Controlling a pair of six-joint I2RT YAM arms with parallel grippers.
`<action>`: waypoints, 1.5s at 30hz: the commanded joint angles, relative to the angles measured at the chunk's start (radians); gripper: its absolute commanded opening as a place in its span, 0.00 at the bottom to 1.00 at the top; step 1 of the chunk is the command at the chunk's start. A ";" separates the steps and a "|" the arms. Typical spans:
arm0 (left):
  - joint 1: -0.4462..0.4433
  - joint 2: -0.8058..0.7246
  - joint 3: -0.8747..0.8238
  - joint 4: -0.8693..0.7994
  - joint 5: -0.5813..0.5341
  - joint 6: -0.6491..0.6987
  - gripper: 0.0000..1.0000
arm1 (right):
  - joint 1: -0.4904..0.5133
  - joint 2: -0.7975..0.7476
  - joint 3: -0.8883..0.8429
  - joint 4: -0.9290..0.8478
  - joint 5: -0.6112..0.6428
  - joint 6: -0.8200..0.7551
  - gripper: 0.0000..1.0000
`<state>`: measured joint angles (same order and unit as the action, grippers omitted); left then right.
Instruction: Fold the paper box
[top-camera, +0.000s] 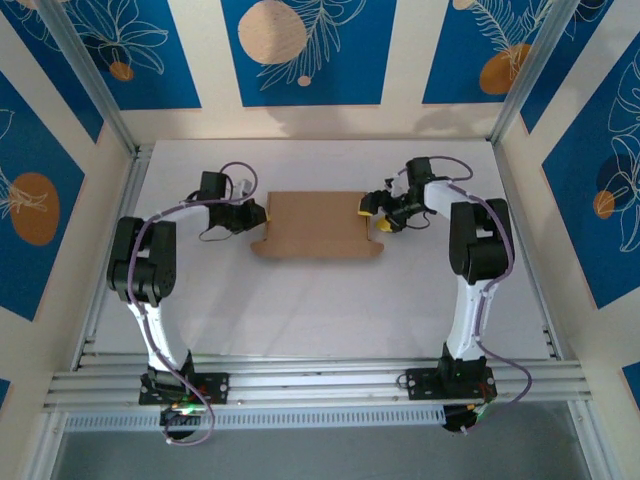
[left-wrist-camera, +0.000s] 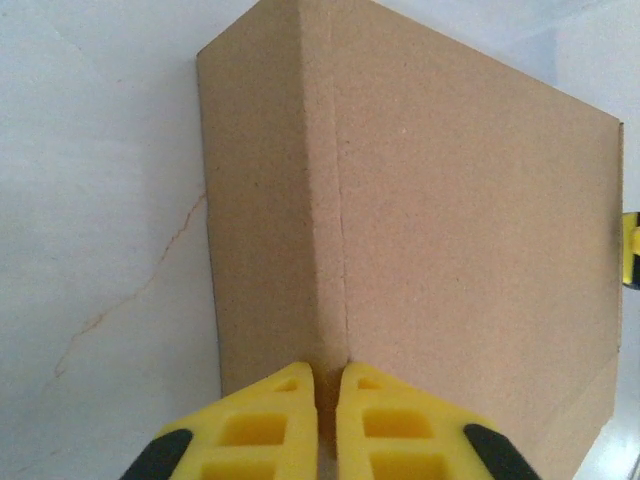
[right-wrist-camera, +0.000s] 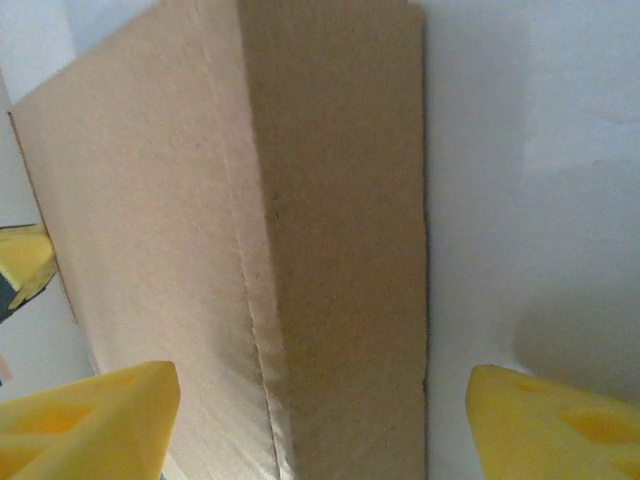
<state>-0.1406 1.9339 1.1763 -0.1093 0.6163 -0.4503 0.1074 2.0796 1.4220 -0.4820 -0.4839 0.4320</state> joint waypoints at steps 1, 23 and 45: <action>0.027 0.093 -0.046 -0.107 -0.072 0.013 0.05 | 0.028 0.022 -0.002 -0.029 -0.044 0.004 0.77; 0.052 0.089 -0.063 -0.054 0.035 -0.065 0.00 | 0.044 -0.108 -0.219 0.452 -0.464 0.446 0.62; -0.315 -0.708 -0.286 0.088 -0.403 0.657 0.74 | -0.028 -0.364 -0.466 0.527 -0.414 0.659 0.39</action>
<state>-0.3927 1.2716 0.9382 -0.0166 0.3019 -0.0891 0.0834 1.7638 0.9802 -0.0242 -0.8463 1.0058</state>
